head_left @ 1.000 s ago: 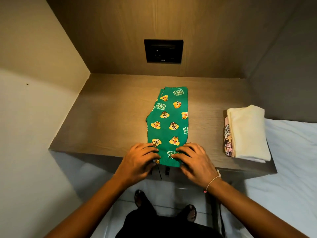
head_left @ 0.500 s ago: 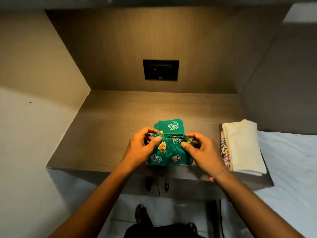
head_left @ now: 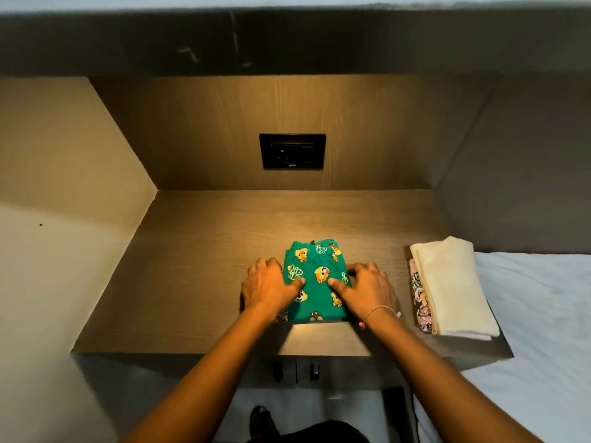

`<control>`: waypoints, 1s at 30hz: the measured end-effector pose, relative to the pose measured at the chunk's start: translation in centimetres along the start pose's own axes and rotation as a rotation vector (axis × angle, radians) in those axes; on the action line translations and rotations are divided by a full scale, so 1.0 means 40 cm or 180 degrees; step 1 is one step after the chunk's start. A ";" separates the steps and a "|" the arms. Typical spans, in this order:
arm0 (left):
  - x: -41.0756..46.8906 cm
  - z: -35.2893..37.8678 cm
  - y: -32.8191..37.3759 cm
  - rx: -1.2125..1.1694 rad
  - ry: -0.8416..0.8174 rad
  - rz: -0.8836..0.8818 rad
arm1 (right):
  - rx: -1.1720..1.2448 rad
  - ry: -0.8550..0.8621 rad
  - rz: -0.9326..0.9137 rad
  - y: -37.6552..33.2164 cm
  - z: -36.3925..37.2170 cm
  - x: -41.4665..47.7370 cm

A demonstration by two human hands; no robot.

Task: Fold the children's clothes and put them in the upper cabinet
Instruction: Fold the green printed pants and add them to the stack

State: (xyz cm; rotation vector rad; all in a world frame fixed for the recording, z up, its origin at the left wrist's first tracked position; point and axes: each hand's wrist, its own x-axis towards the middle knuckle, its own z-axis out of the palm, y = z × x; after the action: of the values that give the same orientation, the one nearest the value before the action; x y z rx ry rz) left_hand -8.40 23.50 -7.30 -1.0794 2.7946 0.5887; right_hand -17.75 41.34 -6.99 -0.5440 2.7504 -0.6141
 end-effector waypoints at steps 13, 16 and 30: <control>-0.055 -0.036 0.042 -0.3363 -0.0613 0.0436 | 0.3114 -0.0013 0.0039 -0.045 -0.022 -0.064; -0.087 -0.045 0.059 -0.3707 -0.1017 0.0811 | 0.3099 -0.0088 -0.0124 -0.005 -0.058 -0.090; -0.115 0.039 0.522 -0.3465 -0.1783 0.1250 | 0.2218 0.1127 0.0392 0.329 -0.368 -0.116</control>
State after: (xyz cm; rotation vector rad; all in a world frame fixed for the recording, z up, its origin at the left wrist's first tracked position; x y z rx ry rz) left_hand -18.92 41.12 -1.05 -0.2645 2.0807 2.1758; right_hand -22.50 59.48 0.72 -0.1038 2.5738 -1.6635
